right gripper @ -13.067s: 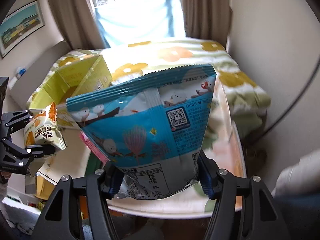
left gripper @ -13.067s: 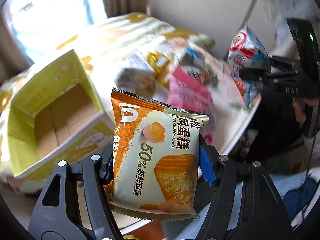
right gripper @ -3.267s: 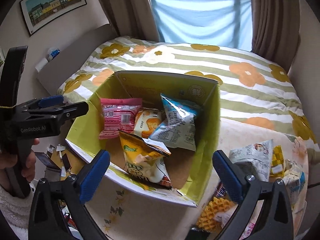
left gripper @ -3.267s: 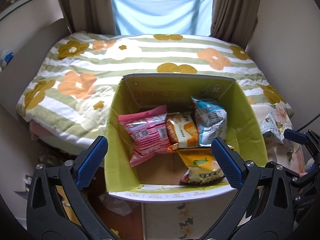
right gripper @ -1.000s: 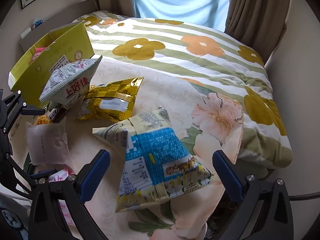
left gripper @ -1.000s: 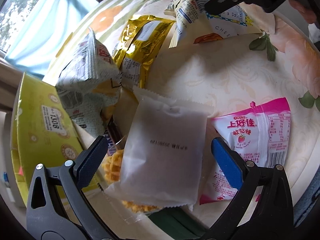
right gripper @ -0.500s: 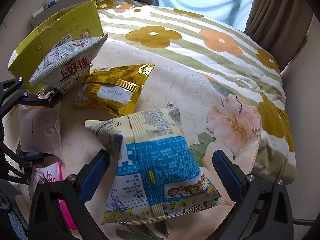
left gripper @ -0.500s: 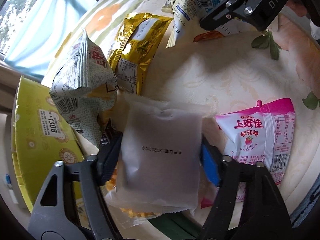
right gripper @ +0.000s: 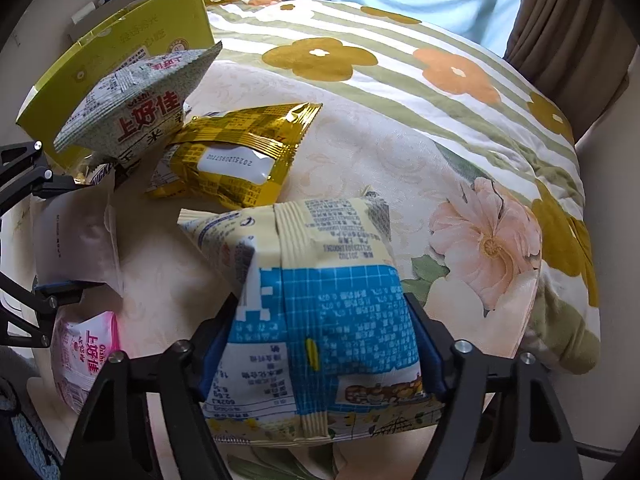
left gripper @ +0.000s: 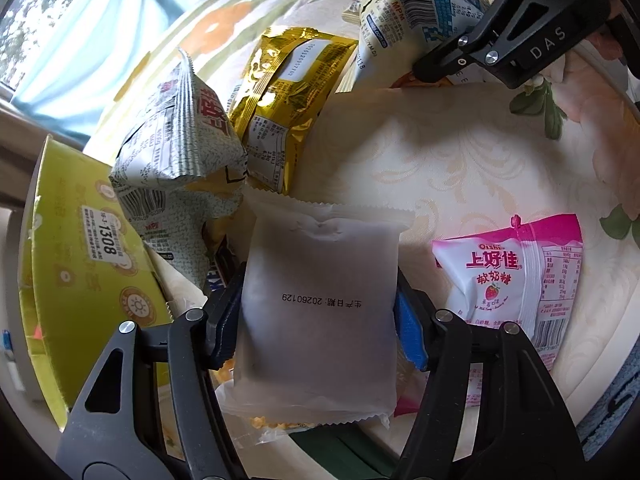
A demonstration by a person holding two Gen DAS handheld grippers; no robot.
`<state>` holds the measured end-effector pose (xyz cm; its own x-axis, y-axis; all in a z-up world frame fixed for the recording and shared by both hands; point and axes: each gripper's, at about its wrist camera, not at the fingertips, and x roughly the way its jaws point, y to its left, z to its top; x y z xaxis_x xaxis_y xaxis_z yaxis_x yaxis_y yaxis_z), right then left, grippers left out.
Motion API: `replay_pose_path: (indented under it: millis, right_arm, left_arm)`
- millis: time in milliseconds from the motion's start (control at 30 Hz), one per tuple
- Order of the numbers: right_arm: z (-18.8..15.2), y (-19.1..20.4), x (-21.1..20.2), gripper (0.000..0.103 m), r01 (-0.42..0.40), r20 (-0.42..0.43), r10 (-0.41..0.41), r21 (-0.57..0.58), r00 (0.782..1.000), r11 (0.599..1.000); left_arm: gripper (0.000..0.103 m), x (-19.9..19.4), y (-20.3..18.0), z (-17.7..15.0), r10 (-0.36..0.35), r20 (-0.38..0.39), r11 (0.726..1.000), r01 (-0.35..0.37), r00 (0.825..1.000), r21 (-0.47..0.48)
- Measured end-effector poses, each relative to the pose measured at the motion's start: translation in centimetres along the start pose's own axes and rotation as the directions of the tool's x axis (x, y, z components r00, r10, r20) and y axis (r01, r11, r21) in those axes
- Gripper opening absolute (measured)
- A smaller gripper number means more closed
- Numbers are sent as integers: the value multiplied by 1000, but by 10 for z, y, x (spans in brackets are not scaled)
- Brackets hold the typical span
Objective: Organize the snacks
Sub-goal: 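Grasp the white packet with left tool while right tool grasps the blue-white chip bag, then carry both packets over the yellow box and release them inside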
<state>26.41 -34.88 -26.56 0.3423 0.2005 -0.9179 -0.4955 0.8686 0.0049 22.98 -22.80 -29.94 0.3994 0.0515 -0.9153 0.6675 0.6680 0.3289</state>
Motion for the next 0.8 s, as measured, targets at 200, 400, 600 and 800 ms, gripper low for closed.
replay_pose_path:
  millis: [200, 400, 600, 800]
  right_arm:
    - [-7, 3, -10, 60, 4, 4, -4, 26, 1000, 1000]
    - [-11, 8, -33, 59, 17, 34, -19, 58, 999, 998]
    - [-10, 16, -59, 59, 35, 65, -39, 70, 997, 997]
    - [-1, 28, -90, 59, 51, 115, -56, 47, 992, 998]
  left_arm:
    - [61, -7, 3, -1, 6, -4, 1000, -6, 1000, -23]
    - [60, -22, 6, -3, 21, 15, 998, -20, 1000, -59]
    - [60, -44, 9, 0, 64, 59, 995, -59, 996, -84]
    - [60, -79, 19, 1, 94, 114, 986, -77, 989, -146]
